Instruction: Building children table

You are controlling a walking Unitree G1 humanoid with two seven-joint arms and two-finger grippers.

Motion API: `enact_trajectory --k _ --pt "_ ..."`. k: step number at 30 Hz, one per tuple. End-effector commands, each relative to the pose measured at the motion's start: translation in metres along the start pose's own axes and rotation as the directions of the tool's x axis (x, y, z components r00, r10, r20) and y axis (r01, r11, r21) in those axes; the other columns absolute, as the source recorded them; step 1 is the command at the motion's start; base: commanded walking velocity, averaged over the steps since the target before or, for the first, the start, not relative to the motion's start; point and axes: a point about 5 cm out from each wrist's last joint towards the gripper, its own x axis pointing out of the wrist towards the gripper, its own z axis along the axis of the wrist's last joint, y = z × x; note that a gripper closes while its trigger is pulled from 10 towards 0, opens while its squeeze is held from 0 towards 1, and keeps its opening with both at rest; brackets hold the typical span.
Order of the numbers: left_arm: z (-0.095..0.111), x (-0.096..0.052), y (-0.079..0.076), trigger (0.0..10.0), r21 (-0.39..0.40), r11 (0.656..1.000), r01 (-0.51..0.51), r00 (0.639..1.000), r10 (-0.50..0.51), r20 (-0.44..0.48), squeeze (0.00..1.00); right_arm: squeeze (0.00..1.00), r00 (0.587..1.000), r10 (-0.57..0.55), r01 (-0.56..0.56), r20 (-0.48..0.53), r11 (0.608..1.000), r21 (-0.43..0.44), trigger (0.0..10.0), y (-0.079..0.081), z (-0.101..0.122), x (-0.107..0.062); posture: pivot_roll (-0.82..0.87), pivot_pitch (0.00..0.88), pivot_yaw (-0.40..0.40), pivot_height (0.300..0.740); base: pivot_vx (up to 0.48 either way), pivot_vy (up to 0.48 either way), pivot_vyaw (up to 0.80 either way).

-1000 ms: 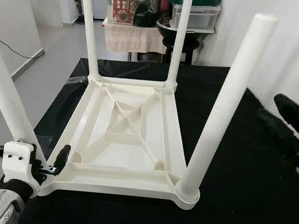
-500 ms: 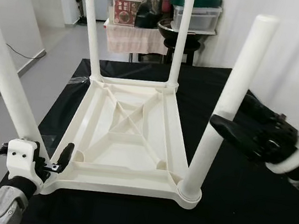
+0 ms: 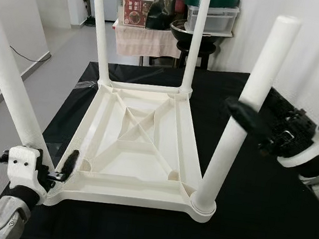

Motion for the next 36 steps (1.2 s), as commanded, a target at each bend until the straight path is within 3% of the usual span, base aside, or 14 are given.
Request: enact_trajectory --k 1,13,15,18,20,24,25,26,27,30,32,34,35,36 --pt "-0.002 0.005 -0.009 0.0 -0.026 0.998 0.054 0.999 -0.054 -0.001 0.00 0.00 1.000 0.010 -0.010 0.003 1.000 0.013 0.0 0.005 0.000 0.000 -0.12 0.000 0.030 0.740 0.000 0.000 0.00" --pt "0.002 0.006 -0.007 0.0 -0.029 0.998 0.060 0.998 -0.059 0.010 0.00 0.00 0.997 -0.074 0.074 -0.024 0.997 0.027 0.0 0.001 -0.010 0.002 -0.11 0.000 0.030 0.740 0.000 0.000 0.00" --pt "0.009 0.007 -0.008 0.0 -0.041 0.996 0.073 0.997 -0.072 0.031 0.00 0.00 0.988 -0.148 0.151 -0.052 0.988 0.044 0.0 -0.004 -0.020 0.003 -0.11 0.000 0.029 0.740 0.000 0.000 0.00" --pt "0.017 0.010 -0.009 0.0 -0.044 0.995 0.090 0.995 -0.087 0.057 0.00 0.00 0.971 -0.229 0.233 -0.065 0.971 0.063 0.0 -0.010 -0.029 0.002 -0.11 0.000 0.029 0.740 0.000 0.000 0.00" --pt "0.042 0.017 -0.010 0.0 -0.032 0.992 0.124 0.985 -0.119 0.123 0.00 0.00 0.911 -0.403 0.410 -0.087 0.909 0.081 0.0 -0.026 -0.043 -0.003 -0.10 0.000 0.034 0.740 0.000 0.000 0.00" --pt "0.053 0.020 -0.011 0.0 -0.025 0.990 0.137 0.980 -0.132 0.150 0.00 0.00 0.877 -0.471 0.479 -0.099 0.874 0.085 0.0 -0.032 -0.049 -0.005 -0.10 0.000 0.034 0.740 0.000 0.000 0.00" --pt "0.105 0.037 -0.009 0.0 0.062 0.982 0.181 0.941 -0.191 0.281 0.00 0.00 0.722 -0.678 0.691 -0.135 0.716 0.098 0.0 -0.047 -0.067 -0.018 -0.08 0.000 0.034 0.740 0.000 0.000 0.00" --pt "0.124 0.041 -0.009 0.0 0.089 0.977 0.194 0.921 -0.213 0.327 0.00 0.00 0.667 -0.730 0.745 -0.150 0.660 0.101 0.0 -0.050 -0.074 -0.023 -0.08 0.000 0.034 0.740 0.000 0.000 0.00" --pt "0.124 0.041 -0.009 0.0 0.089 0.977 0.194 0.921 -0.213 0.327 0.00 0.00 0.667 -0.730 0.745 -0.150 0.660 0.101 0.0 -0.050 -0.074 -0.023 -0.08 0.000 0.034 0.740 0.000 0.000 0.00" --pt "0.189 0.056 -0.011 0.0 0.199 0.947 0.253 0.833 -0.318 0.453 0.00 0.00 0.544 -0.807 0.838 -0.230 0.537 0.098 0.0 -0.047 -0.097 -0.035 -0.06 0.000 0.055 0.740 0.000 0.000 0.00" --pt "0.205 0.058 -0.012 0.0 0.218 0.939 0.267 0.808 -0.341 0.481 0.00 0.00 0.518 -0.818 0.854 -0.250 0.512 0.094 0.0 -0.046 -0.103 -0.037 -0.06 0.000 0.055 0.740 0.000 0.000 0.00" --pt "0.262 0.066 -0.030 0.0 0.295 0.888 0.351 0.690 -0.459 0.560 0.00 0.00 0.455 -0.825 0.885 -0.336 0.461 0.069 0.0 -0.039 -0.124 -0.038 -0.04 0.000 0.077 0.740 0.000 0.000 0.00" --pt "0.262 0.066 -0.030 0.0 0.295 0.888 0.351 0.690 -0.459 0.560 0.00 0.00 0.455 -0.825 0.885 -0.336 0.461 0.069 0.0 -0.039 -0.124 -0.038 -0.04 0.000 0.077 0.740 0.000 0.000 0.00" --pt "0.289 0.069 -0.045 0.0 0.331 0.853 0.404 0.619 -0.521 0.587 0.00 0.00 0.422 -0.820 0.900 -0.387 0.430 0.069 0.0 -0.034 -0.137 -0.037 -0.04 0.000 0.090 0.740 0.000 0.000 0.00"
